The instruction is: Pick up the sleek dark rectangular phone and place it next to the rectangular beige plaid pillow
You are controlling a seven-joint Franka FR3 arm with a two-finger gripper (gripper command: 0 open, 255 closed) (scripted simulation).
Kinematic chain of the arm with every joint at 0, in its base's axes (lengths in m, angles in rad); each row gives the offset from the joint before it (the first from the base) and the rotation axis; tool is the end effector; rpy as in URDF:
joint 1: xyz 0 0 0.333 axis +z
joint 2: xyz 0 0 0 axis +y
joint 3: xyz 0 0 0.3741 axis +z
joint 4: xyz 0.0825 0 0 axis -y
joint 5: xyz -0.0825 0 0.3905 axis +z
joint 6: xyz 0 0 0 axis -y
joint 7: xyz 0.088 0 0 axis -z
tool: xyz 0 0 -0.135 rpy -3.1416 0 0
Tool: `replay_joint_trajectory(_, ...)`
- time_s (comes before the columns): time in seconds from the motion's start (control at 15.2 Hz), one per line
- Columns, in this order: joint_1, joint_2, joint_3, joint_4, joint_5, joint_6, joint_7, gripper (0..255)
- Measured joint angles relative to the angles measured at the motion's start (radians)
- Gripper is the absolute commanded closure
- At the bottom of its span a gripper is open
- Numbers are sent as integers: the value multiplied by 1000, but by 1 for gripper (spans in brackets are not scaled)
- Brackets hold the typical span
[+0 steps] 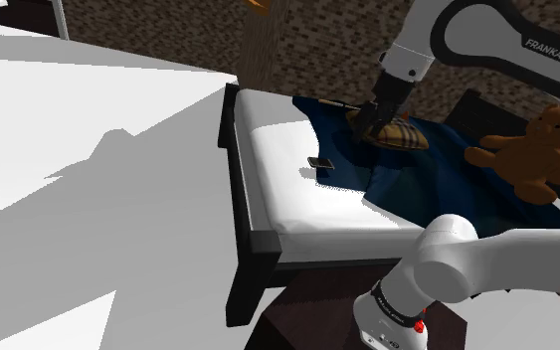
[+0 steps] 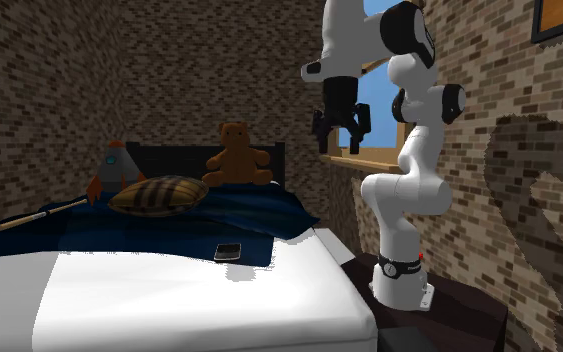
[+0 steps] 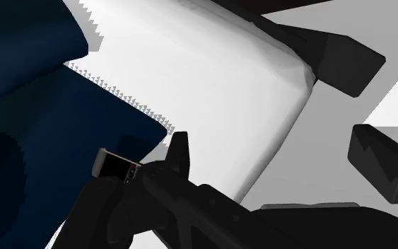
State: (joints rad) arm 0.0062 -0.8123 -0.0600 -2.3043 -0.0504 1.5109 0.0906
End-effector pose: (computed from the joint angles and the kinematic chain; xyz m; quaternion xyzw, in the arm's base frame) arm 0.2579 -0.0290 0.6292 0.9979 -0.0647 0.0090 0.0031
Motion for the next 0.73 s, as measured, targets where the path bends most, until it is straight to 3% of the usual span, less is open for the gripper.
replay_joint_trajectory(0.2,4,12,-32,-17,-22,29,-53,0)
replay_joint_trajectory(0.73,43,130,-209,-79,-126,216,-374,0)
